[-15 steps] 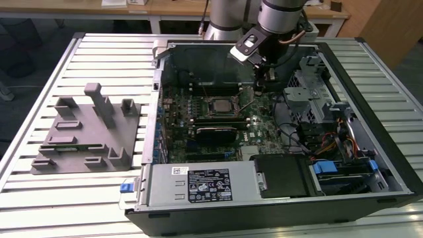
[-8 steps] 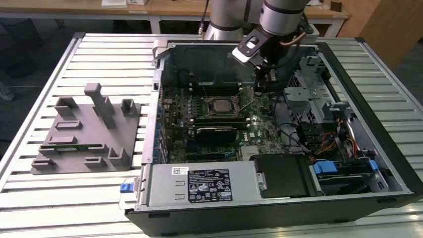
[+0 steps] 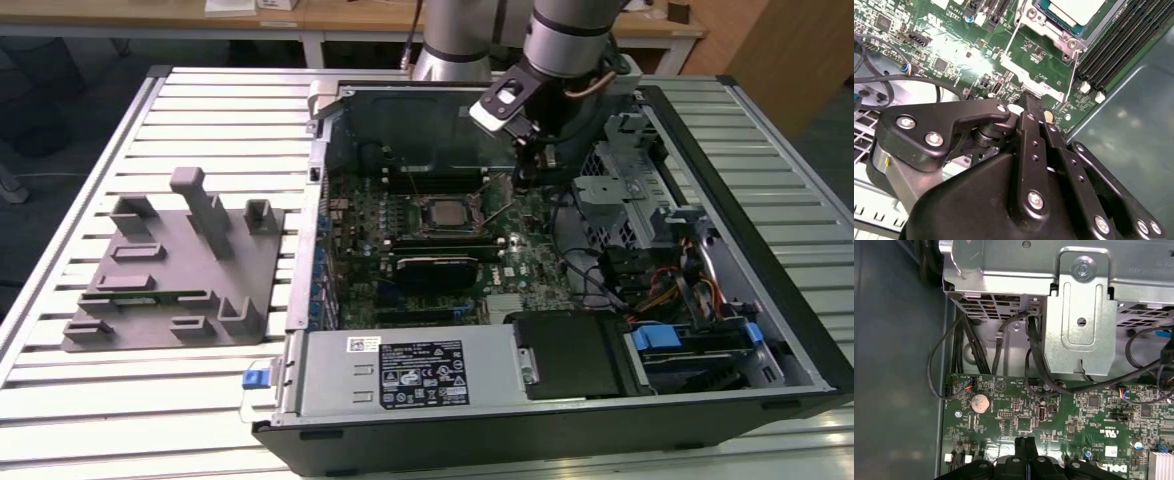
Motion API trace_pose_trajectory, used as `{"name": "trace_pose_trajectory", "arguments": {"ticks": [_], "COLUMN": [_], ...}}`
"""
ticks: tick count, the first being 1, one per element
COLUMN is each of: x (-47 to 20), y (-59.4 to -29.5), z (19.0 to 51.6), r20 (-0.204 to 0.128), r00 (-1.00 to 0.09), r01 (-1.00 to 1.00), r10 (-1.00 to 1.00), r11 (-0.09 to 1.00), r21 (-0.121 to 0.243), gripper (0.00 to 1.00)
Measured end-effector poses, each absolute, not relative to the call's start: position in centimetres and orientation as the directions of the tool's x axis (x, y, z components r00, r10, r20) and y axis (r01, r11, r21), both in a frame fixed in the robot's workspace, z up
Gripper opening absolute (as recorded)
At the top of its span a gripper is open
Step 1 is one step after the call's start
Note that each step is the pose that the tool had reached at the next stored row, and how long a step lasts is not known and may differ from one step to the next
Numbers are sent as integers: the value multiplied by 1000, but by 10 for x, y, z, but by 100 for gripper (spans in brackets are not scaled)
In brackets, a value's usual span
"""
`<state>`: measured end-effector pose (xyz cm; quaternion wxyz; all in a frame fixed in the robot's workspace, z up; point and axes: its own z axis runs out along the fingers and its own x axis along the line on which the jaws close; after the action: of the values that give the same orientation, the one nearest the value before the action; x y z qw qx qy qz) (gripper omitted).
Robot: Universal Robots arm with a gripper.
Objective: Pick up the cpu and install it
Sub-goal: 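Close the cpu cover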
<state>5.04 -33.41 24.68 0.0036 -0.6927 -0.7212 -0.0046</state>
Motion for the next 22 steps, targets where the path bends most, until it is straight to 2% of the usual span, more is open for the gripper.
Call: {"name": "trace_pose_trajectory", "arguments": {"ticks": [22], "x": [40], "y": [-334], "z": [242], "r20": [11], "r00": [-40], "r01": [999], "r10": [999], "r11": [40], "r21": [2], "gripper": [11]}}
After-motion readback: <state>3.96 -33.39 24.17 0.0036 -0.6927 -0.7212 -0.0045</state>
